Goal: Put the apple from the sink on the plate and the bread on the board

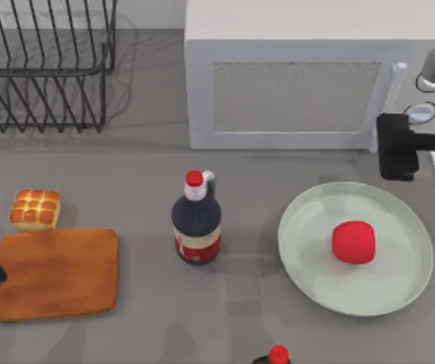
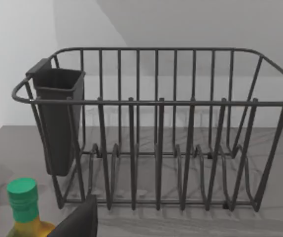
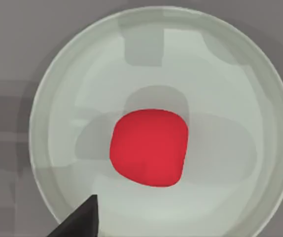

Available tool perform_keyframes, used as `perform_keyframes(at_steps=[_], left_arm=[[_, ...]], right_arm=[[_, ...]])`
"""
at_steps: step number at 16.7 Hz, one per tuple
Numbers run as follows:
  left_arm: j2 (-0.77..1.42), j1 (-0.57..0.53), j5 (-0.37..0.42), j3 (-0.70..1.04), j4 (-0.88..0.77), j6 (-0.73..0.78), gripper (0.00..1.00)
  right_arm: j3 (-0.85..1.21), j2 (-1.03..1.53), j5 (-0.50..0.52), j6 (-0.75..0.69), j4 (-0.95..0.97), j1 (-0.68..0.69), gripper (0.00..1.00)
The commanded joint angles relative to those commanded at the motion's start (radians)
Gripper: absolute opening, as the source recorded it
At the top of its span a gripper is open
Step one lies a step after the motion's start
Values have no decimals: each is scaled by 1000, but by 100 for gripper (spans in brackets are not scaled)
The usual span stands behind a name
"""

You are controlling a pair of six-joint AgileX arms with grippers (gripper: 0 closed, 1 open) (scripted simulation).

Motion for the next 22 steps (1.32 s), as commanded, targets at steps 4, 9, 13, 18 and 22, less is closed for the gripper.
perform_keyframes(at_steps=[4, 9, 13, 18, 22], left_arm=[[0, 0, 0, 0, 0, 0, 100], [0, 0, 0, 0, 0, 0, 100], [0, 0, 0, 0, 0, 0, 100], [0, 0, 0, 0, 0, 0, 100], [0, 0, 0, 0, 0, 0, 100]], right_arm=[[-311, -394, -1, -97, 245, -93, 100], [-725, -898, 0, -226, 574, -219, 100], [-1002, -1220, 1, -313, 796, -304, 100], [-1176, -1407, 2, -371, 943, -361, 100], [-1181, -1412, 2, -373, 948, -363, 100]])
